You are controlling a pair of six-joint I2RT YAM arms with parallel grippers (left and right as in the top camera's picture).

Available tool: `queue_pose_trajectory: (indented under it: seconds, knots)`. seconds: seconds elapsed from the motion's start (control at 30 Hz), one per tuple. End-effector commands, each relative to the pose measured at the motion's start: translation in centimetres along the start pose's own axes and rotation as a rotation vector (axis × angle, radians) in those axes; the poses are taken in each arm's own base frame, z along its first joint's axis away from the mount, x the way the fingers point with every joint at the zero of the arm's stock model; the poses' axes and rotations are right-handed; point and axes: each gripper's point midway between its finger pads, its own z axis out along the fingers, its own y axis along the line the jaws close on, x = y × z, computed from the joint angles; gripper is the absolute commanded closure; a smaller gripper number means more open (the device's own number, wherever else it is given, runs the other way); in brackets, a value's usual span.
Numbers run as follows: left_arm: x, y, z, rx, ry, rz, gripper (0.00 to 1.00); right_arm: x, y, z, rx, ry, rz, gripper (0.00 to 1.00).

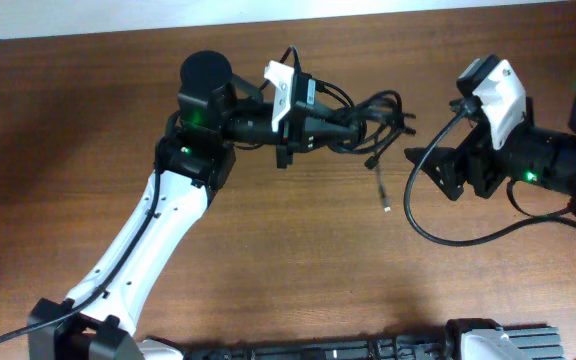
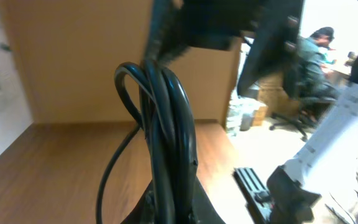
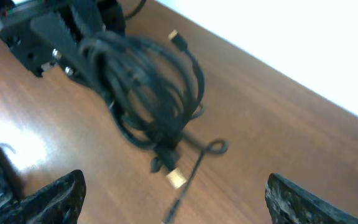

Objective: Untangle cables

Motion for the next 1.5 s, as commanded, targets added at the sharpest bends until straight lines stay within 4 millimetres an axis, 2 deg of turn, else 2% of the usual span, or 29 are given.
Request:
queue_pose_trajectory:
  seconds: [0.0, 0.17, 0.4, 0.7, 0.87, 1.17, 1.23, 1.3, 1.47]
  knots:
    - [-0.8, -3.6, -0.4, 0.191, -0.024, 0.152, 1.0, -1.8, 0.4, -0.9, 0.006, -0.077, -0.068, 0.09]
    - [-0.8, -3.8, -0.4, 0.2, -0.026, 0.162, 1.0, -3.4, 1.9, -1.2, -0.078, -0.16, -0.102, 0.09]
    - [-1.4, -5.1, 1.0, 0.248, -0.043, 0.23, 1.0, -3.8, 3.3, -1.5, -0.154, -0.195, -0.143, 0.09]
    - [-1.7, -4.9, 1.3, 0.229, -0.048, 0.255, 1.0, -3.3, 3.5, -1.4, -0.163, -0.176, -0.123, 0.09]
    - [-1.7, -5.1, 1.3, 0.238, -0.048, 0.255, 1.0, -3.3, 3.5, -1.4, -0.164, -0.177, -0.145, 0.16]
    - [-2.2, -5.1, 1.3, 0.233, -0.06, 0.306, 1.0, -3.3, 3.6, -1.4, -0.167, -0.178, -0.145, 0.2]
    - [-2.4, -5.0, 1.3, 0.228, -0.064, 0.328, 1.0, -3.3, 3.6, -1.4, -0.168, -0.178, -0.145, 0.25]
    - [-2.6, -4.7, 1.4, 0.208, -0.067, 0.339, 1.0, -3.3, 3.6, -1.4, -0.167, -0.178, -0.145, 0.34]
    - [-2.7, -4.2, 1.5, 0.178, -0.067, 0.341, 1.0, -3.3, 3.6, -1.4, -0.167, -0.178, -0.145, 0.65]
